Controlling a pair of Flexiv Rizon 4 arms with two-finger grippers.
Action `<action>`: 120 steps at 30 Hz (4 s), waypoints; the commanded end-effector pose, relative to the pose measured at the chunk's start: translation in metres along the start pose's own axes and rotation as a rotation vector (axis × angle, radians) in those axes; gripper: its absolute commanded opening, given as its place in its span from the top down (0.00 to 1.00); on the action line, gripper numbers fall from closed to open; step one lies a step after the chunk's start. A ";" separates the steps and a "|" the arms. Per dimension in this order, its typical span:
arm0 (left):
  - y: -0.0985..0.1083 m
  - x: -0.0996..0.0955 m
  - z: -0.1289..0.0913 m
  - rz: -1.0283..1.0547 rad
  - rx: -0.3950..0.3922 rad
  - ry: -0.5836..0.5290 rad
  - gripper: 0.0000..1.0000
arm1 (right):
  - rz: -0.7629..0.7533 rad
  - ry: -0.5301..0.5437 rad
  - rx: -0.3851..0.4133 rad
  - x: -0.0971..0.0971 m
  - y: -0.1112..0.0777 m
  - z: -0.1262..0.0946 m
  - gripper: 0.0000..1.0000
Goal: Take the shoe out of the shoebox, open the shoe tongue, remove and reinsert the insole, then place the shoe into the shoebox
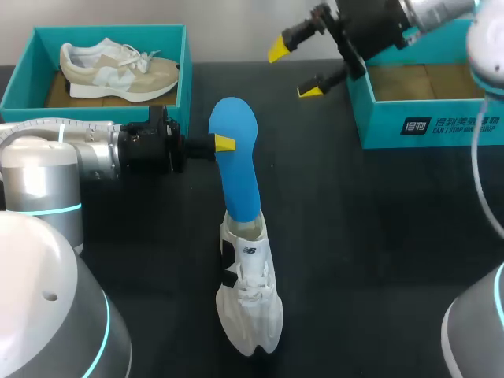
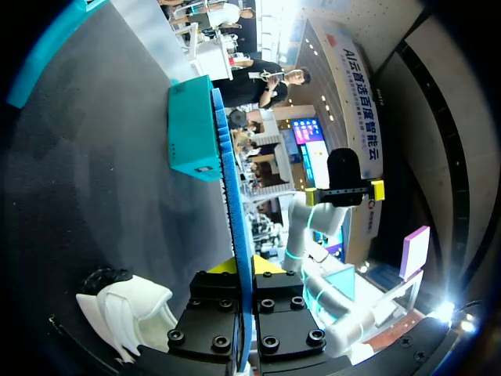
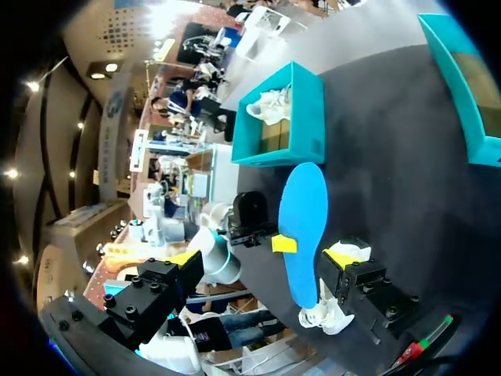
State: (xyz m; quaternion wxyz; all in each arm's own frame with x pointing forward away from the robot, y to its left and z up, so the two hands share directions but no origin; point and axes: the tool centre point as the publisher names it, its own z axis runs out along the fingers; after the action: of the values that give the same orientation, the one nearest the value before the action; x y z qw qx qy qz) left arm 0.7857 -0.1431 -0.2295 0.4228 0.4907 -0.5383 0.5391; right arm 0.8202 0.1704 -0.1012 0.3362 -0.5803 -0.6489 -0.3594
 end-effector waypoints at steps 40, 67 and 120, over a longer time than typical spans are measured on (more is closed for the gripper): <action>-0.002 0.020 -0.007 0.248 0.072 -0.050 1.00 | 0.078 0.551 -0.025 -0.005 -0.002 0.005 0.00; -0.002 0.078 -0.040 1.214 0.126 -0.009 1.00 | 0.101 0.540 -0.035 -0.006 -0.002 0.006 0.00; -0.001 0.107 -0.071 2.551 0.073 0.098 1.00 | 0.101 0.540 -0.035 -0.006 -0.002 0.006 0.00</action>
State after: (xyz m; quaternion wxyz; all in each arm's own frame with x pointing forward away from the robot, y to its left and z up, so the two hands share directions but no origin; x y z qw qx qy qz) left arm 0.7564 -0.0777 -0.1193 -0.3747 -0.3579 -0.6071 0.6025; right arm 0.8190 0.1703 -0.1096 0.5053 -0.4995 -0.4993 -0.4959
